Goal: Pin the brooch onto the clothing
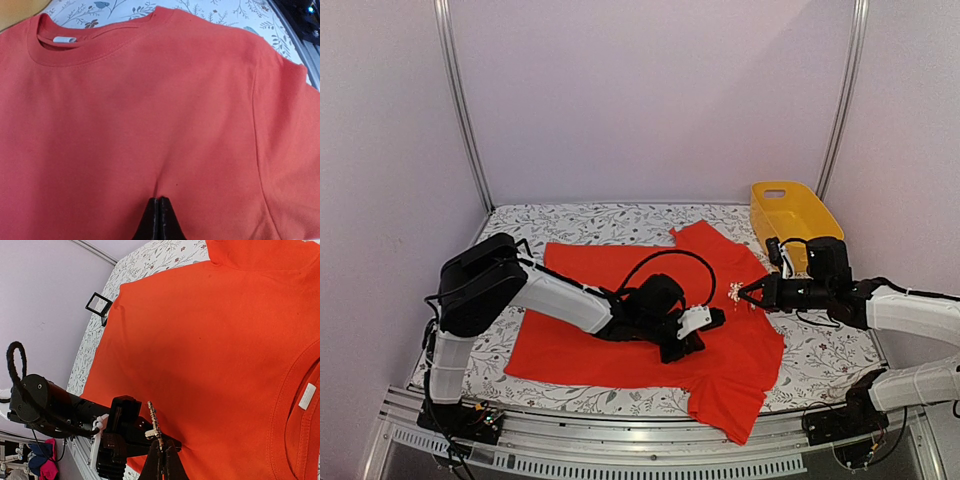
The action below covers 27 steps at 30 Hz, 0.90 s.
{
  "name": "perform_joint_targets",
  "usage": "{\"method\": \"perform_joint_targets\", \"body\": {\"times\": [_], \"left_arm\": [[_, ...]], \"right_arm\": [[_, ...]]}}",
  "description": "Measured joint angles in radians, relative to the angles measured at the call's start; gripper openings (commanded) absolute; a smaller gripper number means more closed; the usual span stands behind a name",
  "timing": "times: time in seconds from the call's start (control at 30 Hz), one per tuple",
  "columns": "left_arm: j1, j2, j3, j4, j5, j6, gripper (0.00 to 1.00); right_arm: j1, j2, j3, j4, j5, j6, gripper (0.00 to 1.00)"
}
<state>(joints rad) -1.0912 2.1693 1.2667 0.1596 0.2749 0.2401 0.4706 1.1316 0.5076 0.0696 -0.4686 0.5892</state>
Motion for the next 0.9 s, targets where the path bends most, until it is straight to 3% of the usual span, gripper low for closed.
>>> {"method": "perform_joint_targets", "body": {"times": [0.47, 0.9], "left_arm": [[0.007, -0.034, -0.016, 0.021, 0.007, -0.028, 0.00], [0.008, -0.035, -0.019, 0.046, 0.032, -0.058, 0.00]], "right_arm": [[0.000, 0.009, -0.074, 0.103, -0.001, 0.048, 0.00], [0.000, 0.134, -0.130, 0.322, -0.027, 0.179, 0.00]]}}
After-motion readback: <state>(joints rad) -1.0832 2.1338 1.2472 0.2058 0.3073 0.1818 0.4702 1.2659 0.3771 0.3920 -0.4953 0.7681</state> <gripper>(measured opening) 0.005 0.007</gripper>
